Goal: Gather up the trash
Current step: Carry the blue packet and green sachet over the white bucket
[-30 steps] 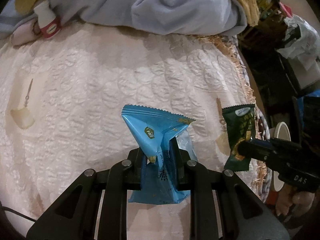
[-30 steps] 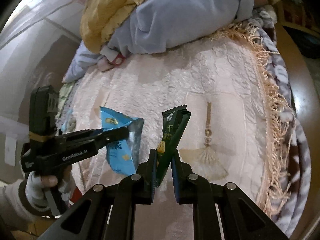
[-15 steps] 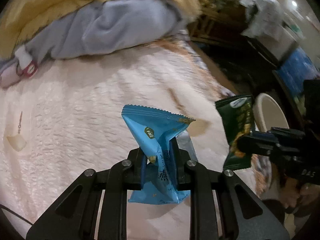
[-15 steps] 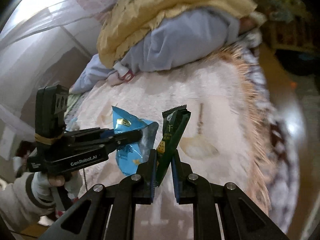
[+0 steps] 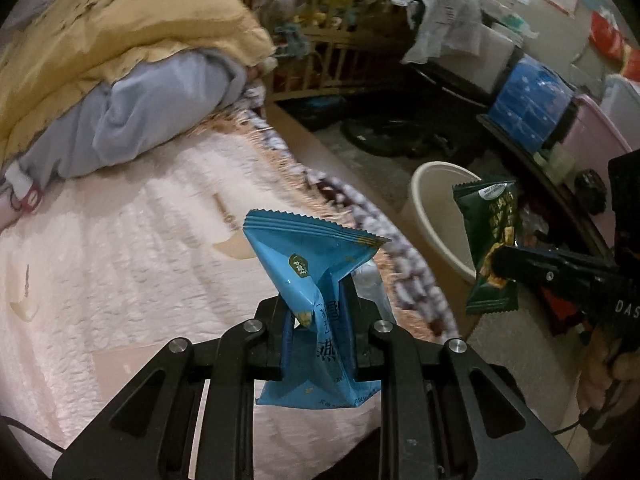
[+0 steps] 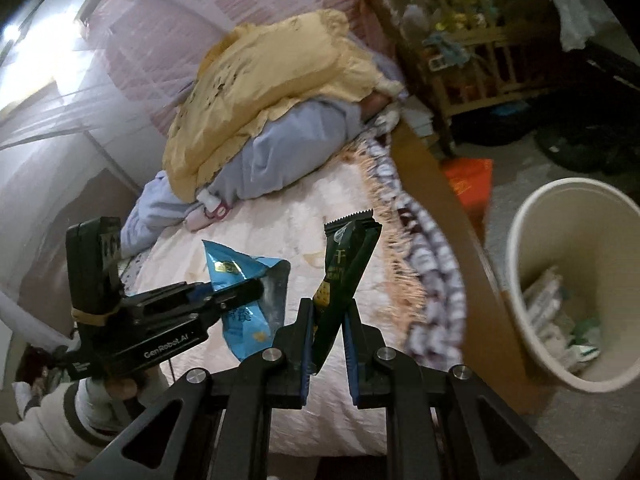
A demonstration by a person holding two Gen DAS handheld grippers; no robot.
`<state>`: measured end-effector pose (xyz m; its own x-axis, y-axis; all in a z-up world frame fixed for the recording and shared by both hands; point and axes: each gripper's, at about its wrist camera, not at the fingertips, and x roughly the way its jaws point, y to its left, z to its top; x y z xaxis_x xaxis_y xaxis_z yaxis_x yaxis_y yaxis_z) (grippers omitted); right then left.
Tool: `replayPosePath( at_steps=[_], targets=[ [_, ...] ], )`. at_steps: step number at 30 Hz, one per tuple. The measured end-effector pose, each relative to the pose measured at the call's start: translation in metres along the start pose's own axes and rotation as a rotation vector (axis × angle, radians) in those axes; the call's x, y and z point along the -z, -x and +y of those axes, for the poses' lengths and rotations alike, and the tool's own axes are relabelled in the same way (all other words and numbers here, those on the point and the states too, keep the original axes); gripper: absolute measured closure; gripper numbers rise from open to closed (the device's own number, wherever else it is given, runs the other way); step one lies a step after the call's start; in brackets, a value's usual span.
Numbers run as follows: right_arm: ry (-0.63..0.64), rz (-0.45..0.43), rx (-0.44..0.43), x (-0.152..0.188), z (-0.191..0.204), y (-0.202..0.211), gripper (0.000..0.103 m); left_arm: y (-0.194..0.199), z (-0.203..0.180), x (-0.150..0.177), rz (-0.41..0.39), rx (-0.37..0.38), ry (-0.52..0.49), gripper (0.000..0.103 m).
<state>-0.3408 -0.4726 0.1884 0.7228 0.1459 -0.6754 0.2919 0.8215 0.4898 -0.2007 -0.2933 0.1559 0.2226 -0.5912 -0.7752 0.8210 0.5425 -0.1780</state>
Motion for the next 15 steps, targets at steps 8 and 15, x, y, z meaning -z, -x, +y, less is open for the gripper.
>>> replayPosePath(
  at_steps=[8, 15],
  targets=[
    [-0.054, -0.032, 0.081, 0.004, -0.045, 0.035, 0.090, -0.011, -0.046, -0.012, -0.012, 0.019, -0.060, 0.085],
    [-0.069, -0.066, 0.130, -0.001, -0.073, 0.063, 0.090, -0.024, -0.081, -0.029, -0.022, 0.030, -0.105, 0.085]
  ],
)
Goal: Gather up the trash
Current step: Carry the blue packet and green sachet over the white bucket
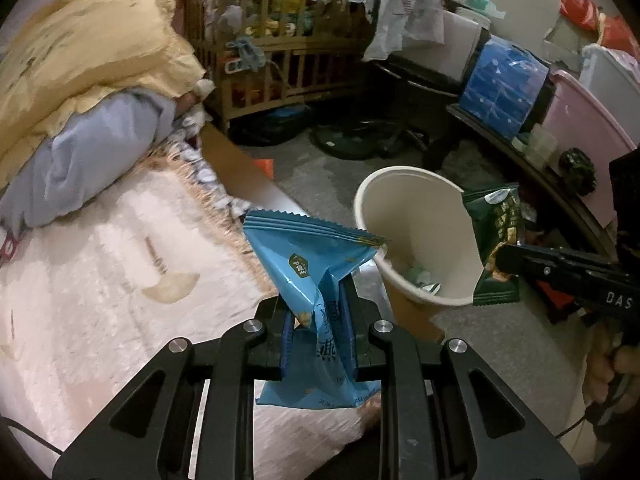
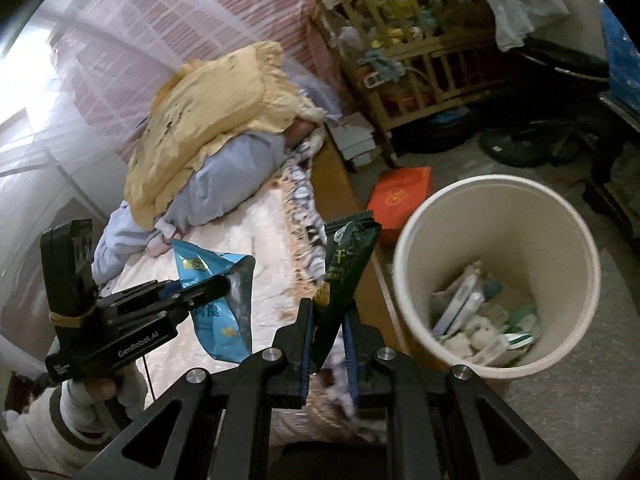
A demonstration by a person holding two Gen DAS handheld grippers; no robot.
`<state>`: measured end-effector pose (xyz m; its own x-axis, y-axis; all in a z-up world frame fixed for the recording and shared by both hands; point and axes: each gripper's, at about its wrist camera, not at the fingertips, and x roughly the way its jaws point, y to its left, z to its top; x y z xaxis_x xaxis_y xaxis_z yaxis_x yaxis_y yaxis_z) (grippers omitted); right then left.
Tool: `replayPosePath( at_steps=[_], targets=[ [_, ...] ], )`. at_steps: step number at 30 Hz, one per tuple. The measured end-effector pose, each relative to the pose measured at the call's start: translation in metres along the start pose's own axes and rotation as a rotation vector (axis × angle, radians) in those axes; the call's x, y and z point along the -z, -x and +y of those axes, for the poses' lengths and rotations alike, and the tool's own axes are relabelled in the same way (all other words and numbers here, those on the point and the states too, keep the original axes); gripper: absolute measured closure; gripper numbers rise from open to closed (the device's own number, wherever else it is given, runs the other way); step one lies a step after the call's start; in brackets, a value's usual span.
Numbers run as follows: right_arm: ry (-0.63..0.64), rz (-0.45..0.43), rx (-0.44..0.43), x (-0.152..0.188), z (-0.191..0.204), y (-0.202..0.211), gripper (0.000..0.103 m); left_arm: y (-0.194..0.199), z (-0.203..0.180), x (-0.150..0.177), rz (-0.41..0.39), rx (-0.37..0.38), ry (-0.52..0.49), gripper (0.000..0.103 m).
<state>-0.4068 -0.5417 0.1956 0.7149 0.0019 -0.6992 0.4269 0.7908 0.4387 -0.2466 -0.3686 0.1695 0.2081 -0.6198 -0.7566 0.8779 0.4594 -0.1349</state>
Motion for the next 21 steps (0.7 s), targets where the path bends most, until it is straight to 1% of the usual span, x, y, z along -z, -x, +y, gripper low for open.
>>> replayPosePath(
  at_steps=[4, 8, 13, 17, 21],
  targets=[
    [0.009, -0.011, 0.030, -0.006, -0.013, 0.015, 0.090, -0.008, -0.018, -0.011, -0.001, 0.010, -0.024, 0.085],
    [0.038, -0.005, 0.083, -0.012, -0.025, 0.028, 0.090, -0.016, -0.032, -0.021, 0.002, 0.029, -0.036, 0.085],
    [0.051, -0.004, 0.146, -0.018, -0.046, 0.042, 0.090, -0.030, -0.051, -0.034, 0.009, 0.070, -0.036, 0.085],
    [0.033, 0.005, 0.173, -0.016, -0.063, 0.039, 0.090, -0.045, -0.069, -0.044, 0.021, 0.099, -0.035, 0.085],
    [0.027, 0.016, 0.196, -0.012, -0.076, 0.027, 0.090, -0.068, -0.083, -0.050, 0.040, 0.129, -0.017, 0.085]
  ],
)
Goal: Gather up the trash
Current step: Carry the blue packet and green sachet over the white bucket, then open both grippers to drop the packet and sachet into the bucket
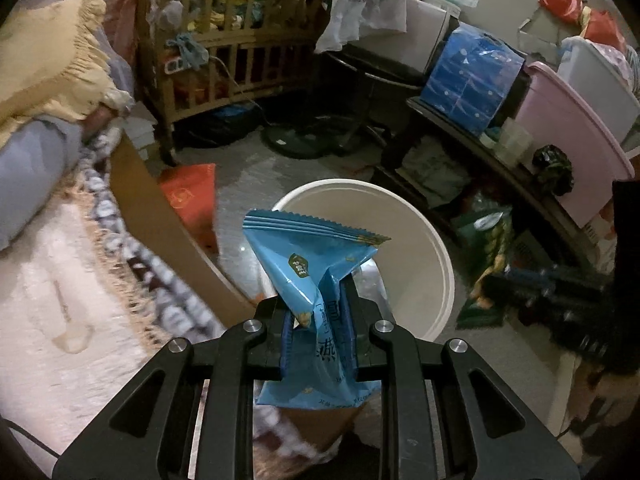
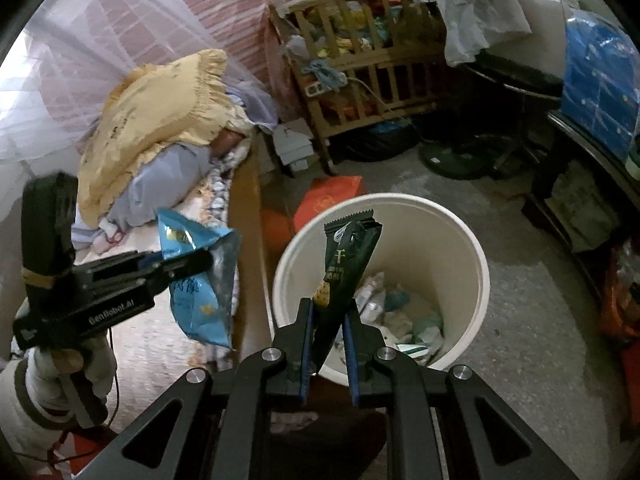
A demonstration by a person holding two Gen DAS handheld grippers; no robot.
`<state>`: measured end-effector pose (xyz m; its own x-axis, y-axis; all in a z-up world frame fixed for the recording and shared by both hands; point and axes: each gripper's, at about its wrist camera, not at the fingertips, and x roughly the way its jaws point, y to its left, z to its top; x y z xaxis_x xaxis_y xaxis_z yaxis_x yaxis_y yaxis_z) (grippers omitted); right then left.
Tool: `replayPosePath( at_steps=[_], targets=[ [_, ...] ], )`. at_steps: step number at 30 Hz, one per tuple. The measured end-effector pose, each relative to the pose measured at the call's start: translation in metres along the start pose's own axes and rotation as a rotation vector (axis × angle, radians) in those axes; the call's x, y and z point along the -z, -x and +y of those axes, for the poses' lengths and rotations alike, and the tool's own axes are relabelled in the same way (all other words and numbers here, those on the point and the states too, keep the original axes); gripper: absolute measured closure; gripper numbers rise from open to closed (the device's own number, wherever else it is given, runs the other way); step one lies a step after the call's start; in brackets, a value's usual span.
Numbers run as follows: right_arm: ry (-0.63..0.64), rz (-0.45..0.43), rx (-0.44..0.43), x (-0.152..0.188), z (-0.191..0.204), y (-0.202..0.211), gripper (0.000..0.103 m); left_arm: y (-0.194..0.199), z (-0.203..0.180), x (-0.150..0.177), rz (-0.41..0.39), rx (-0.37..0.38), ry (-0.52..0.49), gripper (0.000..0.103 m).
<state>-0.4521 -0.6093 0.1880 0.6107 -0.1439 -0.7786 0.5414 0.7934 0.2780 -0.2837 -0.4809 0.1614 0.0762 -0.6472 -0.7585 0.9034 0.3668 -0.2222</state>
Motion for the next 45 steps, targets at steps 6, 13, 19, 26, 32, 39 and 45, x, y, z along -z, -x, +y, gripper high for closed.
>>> replayPosePath(
  at_steps=[6, 13, 19, 26, 32, 39, 45],
  targets=[
    [0.006, 0.001, 0.056, 0.007, -0.011, -0.027, 0.090, -0.032, -0.010, -0.008, 0.006, 0.004, 0.012, 0.083],
    [-0.006, 0.009, 0.100, 0.014, -0.023, -0.050, 0.090, -0.060, -0.016, -0.012, 0.007, 0.038, 0.020, 0.073],
    [-0.024, 0.013, 0.134, 0.019, -0.034, -0.057, 0.089, -0.073, -0.018, -0.012, 0.004, 0.069, 0.013, 0.066],
    [-0.038, 0.004, 0.152, 0.018, -0.040, -0.059, 0.086, -0.078, -0.015, -0.011, 0.006, 0.087, 0.025, 0.063],
    [-0.045, -0.006, 0.160, 0.016, -0.040, -0.059, 0.084, -0.077, -0.013, -0.009, -0.006, 0.088, 0.011, 0.055],
    [-0.053, -0.023, 0.172, 0.016, -0.041, -0.056, 0.064, -0.075, -0.011, -0.009, -0.009, 0.070, 0.007, 0.048],
    [-0.063, -0.037, 0.163, 0.019, -0.039, -0.051, 0.060, -0.058, -0.013, -0.003, -0.053, -0.027, -0.029, 0.048]
  ],
)
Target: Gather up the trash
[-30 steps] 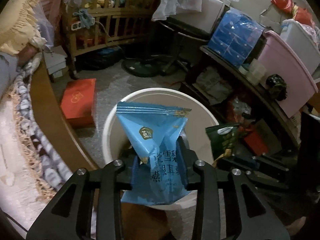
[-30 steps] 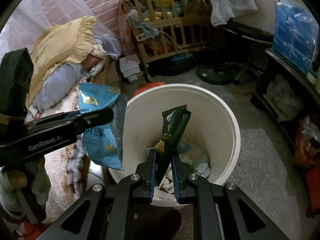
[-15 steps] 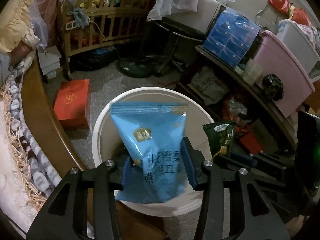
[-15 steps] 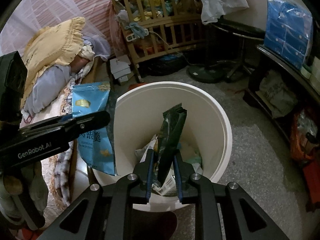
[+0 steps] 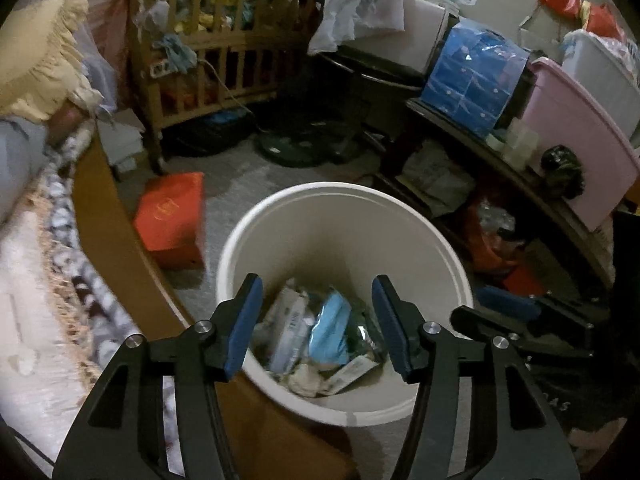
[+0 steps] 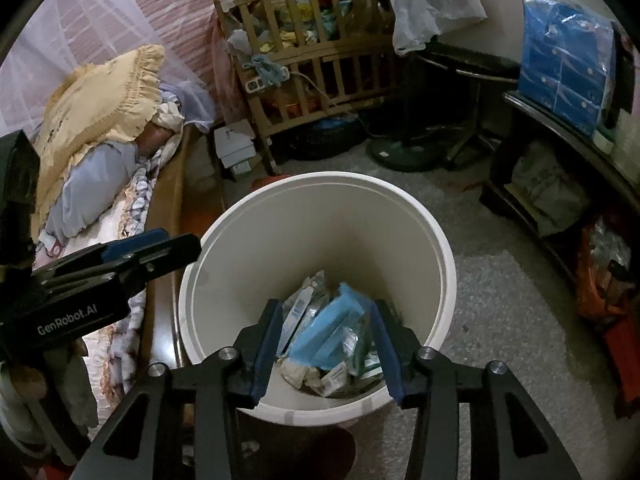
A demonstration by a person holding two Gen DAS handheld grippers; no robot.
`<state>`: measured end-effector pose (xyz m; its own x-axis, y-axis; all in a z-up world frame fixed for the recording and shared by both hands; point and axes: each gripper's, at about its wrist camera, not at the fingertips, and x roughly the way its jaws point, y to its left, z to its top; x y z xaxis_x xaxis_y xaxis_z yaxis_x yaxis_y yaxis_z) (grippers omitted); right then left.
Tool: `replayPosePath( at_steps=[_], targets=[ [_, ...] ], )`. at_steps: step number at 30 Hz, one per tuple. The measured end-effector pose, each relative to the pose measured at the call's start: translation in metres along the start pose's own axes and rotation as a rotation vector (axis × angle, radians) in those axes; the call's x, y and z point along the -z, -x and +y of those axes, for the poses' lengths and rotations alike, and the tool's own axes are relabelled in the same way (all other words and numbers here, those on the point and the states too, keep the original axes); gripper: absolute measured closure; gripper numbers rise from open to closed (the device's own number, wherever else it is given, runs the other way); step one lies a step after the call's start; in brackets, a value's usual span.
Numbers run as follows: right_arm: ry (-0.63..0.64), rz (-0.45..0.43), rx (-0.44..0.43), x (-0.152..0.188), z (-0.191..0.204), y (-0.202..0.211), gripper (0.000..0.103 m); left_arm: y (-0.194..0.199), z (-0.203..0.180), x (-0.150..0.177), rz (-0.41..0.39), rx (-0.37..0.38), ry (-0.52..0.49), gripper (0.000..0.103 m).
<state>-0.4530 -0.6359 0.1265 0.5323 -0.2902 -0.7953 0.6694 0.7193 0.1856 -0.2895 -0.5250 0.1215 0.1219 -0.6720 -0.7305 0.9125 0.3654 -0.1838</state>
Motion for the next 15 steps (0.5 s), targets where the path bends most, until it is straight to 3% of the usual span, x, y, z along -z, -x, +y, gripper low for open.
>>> replayPosePath(
  at_steps=[7, 11, 15],
  targets=[
    [0.019, -0.062, 0.012, 0.007, 0.015, 0.025, 0.056, 0.027, -0.006, 0.013, -0.042, -0.139, -0.044, 0.048],
    [0.016, -0.119, 0.026, 0.007, 0.025, 0.045, 0.041, 0.049, -0.005, 0.021, -0.078, -0.141, -0.042, 0.048],
    [0.026, -0.187, 0.039, 0.005, 0.040, 0.071, 0.040, 0.075, 0.000, 0.024, -0.125, -0.128, -0.010, 0.048]
  ],
)
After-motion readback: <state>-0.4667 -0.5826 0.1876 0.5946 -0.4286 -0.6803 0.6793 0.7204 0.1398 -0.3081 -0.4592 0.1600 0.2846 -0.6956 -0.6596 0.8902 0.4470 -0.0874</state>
